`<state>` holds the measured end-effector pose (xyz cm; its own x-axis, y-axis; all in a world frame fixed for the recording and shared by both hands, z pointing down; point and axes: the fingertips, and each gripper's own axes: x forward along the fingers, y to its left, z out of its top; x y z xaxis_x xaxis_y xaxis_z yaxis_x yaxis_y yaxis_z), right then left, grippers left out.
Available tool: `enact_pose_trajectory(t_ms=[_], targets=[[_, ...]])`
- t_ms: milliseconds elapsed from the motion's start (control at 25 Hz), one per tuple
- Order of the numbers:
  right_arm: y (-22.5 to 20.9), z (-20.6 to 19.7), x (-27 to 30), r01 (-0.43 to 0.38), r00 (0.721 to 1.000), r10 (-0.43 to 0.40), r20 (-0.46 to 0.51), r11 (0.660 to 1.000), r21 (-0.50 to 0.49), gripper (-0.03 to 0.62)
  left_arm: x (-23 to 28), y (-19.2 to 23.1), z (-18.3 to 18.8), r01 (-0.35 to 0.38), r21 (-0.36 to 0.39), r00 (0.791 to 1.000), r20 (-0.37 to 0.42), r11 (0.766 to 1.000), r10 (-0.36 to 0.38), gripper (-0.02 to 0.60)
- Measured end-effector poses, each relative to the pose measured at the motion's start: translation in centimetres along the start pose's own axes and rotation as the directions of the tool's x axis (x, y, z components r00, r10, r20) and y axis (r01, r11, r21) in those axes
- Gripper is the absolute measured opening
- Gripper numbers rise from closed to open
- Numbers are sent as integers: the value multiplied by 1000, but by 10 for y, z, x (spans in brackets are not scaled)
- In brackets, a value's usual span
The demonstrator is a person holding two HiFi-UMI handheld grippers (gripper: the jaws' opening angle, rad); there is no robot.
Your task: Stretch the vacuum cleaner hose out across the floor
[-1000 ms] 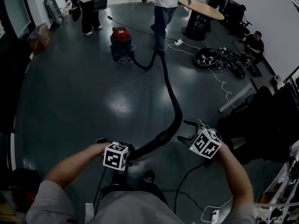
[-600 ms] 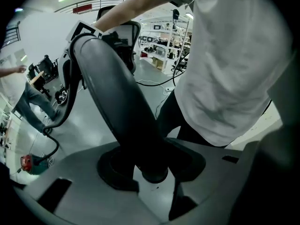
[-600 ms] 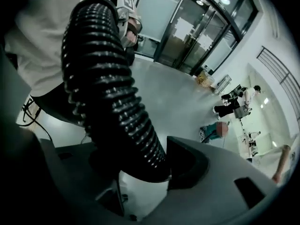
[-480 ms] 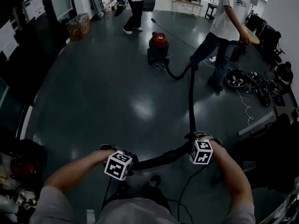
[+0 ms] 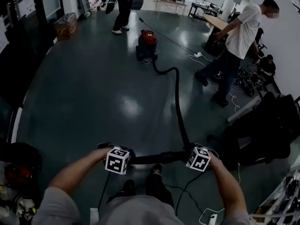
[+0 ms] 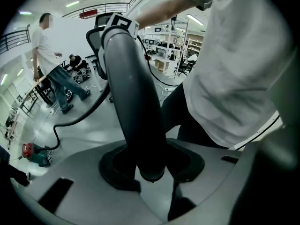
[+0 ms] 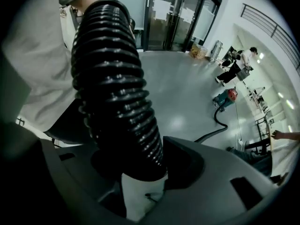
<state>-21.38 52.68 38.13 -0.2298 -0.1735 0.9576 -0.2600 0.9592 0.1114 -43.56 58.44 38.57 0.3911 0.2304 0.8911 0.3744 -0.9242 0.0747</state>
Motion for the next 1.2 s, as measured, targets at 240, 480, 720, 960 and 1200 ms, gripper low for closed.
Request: enact_pose_trajectory(t_ms=[240,480,720,960,1200], targets=[[92,1,4,-62,998,59,30,989,131,188,-13,-26,2,-81,-61,993,79,995,85,143],[173,-35,-10,-124,985,94,145,970,210,169,6,-50,49,-163,-79,985,36,984,166,140],[268,-49,-41,-203,917,27,397,889,410,166,31,-91,102,-230,-48,972,-55,972,227,140],[340,-93,-72,-281,839,-135,528,723,632,164,60,-100,188,-251,73,965,-61,965,256,140],[391,-96,-93,-353,772,-327,546,493,795,163,81,-90,264,-209,304,973,-36,929,230,140]])
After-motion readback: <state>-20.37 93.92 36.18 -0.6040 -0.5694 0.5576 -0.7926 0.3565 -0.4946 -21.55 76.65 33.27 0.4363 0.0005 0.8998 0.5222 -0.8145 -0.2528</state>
